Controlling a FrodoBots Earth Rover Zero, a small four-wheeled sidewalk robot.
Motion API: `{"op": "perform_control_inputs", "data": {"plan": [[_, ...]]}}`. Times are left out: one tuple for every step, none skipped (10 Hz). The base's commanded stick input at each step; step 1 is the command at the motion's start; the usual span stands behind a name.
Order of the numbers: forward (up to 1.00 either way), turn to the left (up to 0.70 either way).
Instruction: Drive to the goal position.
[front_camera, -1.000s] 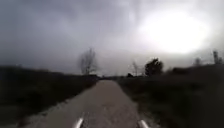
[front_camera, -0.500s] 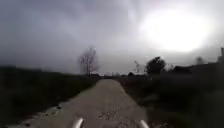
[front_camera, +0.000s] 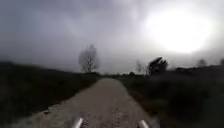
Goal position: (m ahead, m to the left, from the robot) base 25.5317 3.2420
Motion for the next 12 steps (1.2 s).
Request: {"op": "perform_control_inputs", "data": {"plan": [[0.70, 0.00], [0.70, 0.00], [0.70, 0.00], [0.70, 0.00], [0.70, 0.00], [0.70, 0.00], [0.70, 0.00], [0.70, 0.00], [0.70, 0.00], [0.70, 0.00], [0.70, 0.00], [0.70, 0.00]]}}
